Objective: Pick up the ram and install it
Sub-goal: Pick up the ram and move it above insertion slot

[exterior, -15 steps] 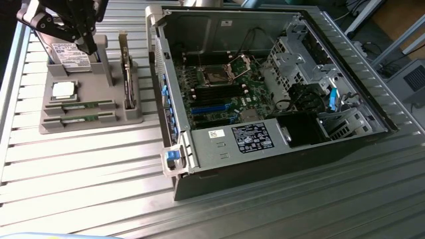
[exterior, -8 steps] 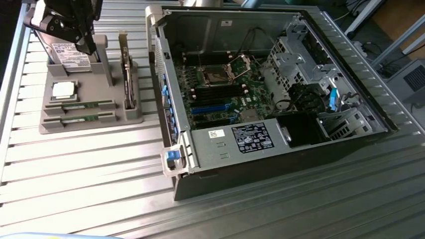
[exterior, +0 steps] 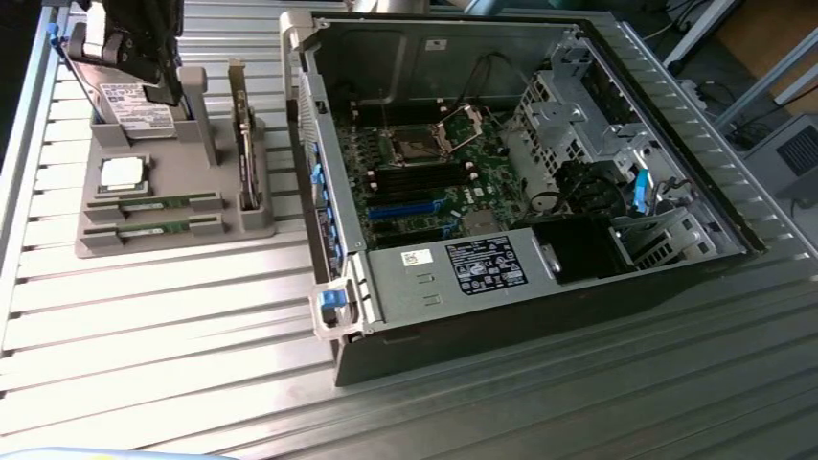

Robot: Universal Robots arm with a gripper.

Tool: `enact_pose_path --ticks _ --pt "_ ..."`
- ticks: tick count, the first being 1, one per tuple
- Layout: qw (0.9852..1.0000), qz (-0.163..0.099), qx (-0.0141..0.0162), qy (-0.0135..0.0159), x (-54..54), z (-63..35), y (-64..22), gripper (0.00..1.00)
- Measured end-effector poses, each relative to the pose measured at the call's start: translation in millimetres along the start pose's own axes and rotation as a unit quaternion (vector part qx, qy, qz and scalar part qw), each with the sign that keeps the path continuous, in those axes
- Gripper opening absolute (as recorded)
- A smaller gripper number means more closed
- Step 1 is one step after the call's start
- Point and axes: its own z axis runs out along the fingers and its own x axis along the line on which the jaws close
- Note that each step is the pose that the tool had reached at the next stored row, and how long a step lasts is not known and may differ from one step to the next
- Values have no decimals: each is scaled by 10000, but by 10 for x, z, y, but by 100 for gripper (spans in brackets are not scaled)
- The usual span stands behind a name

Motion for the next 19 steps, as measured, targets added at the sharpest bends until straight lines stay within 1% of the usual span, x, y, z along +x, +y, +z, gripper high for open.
enact_pose_path --ticks 1,2,3,4,5,7,8,9,10,15,16,17,19 --pt "9999 -147 -5 7 0 0 0 11" --pt "9994 -332 -12 15 0 0 0 11" --pt "9986 -520 -19 23 0 0 0 11" --pt "9974 -718 -26 33 0 0 0 11" --pt "9950 -1000 -36 45 0 0 0 11" --pt "9910 -1335 -49 61 0 0 0 11" --pt "9876 -1569 -57 71 0 0 0 11" --pt "9851 -1718 -63 78 0 0 0 11" --pt "9847 -1740 -63 79 0 0 0 11" --pt "9847 -1740 -64 75 2 -1 0 11" --pt "9847 -1740 -64 74 3 0 -1 17" --pt "9847 -1740 -64 74 3 0 -1 29" --pt "9847 -1740 -64 74 3 0 -1 42"
